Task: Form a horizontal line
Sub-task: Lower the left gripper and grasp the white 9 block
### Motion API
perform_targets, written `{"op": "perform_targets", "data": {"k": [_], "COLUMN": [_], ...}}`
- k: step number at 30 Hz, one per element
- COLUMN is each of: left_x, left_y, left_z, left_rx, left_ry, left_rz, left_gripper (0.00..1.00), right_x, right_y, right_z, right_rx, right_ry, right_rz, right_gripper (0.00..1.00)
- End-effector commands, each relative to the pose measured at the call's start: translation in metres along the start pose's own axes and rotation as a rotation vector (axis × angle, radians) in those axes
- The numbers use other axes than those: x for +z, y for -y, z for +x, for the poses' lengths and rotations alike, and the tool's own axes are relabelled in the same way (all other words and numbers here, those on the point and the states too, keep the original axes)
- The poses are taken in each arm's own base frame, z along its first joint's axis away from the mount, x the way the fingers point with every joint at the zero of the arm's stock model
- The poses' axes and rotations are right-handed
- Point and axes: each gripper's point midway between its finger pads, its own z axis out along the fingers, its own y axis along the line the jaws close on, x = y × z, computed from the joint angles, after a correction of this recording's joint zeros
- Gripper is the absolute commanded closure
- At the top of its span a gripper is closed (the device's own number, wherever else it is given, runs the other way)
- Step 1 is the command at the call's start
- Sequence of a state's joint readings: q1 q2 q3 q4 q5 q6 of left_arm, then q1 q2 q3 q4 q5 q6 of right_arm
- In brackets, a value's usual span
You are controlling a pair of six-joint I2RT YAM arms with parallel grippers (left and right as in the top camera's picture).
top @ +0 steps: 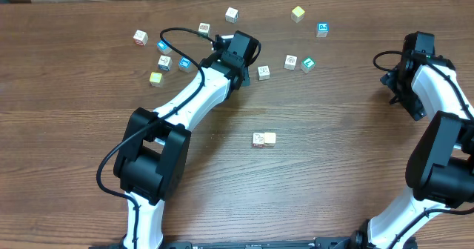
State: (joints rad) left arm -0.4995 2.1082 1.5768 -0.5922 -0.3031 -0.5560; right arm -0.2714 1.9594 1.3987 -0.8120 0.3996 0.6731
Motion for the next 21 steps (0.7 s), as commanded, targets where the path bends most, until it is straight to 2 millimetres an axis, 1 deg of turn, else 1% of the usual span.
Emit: {"op": "perform_targets", "data": {"k": [1, 5, 10, 21], "left_x": [-0.0001, -0.0004, -0.0003, -0.0003], "left_y": [-0.0064, -0.0103, -0.0058, -0.0051], "left_z": [0.0057, 0.0119, 0.0134, 0.0124], "left_rx": [-0.012, -0.003, -0.010, -0.077], "left_ry": [-0.019, -0.044, -0.055, -0.050], "left_rz": [-0.026, -0.041, -0.016, -0.015], "left_gripper": [0.46, 0.49, 0.51, 0.48], "right_x": [0.0008, 0.0008, 0.0008, 0.0008], "right_y": [-0.0030, -0.0031, -0.0031, -0.0031], "right_z": [-0.0049, -0.0051, -0.0050, -0.0050], "right_rx": [0.001, 0.001, 0.001, 0.001], "right_ry": [0.013, 0.013, 0.013, 0.013], "right_rz": [0.002, 0.002, 0.002, 0.002], "right_gripper": [0.00, 0.00, 0.00, 0.00]}}
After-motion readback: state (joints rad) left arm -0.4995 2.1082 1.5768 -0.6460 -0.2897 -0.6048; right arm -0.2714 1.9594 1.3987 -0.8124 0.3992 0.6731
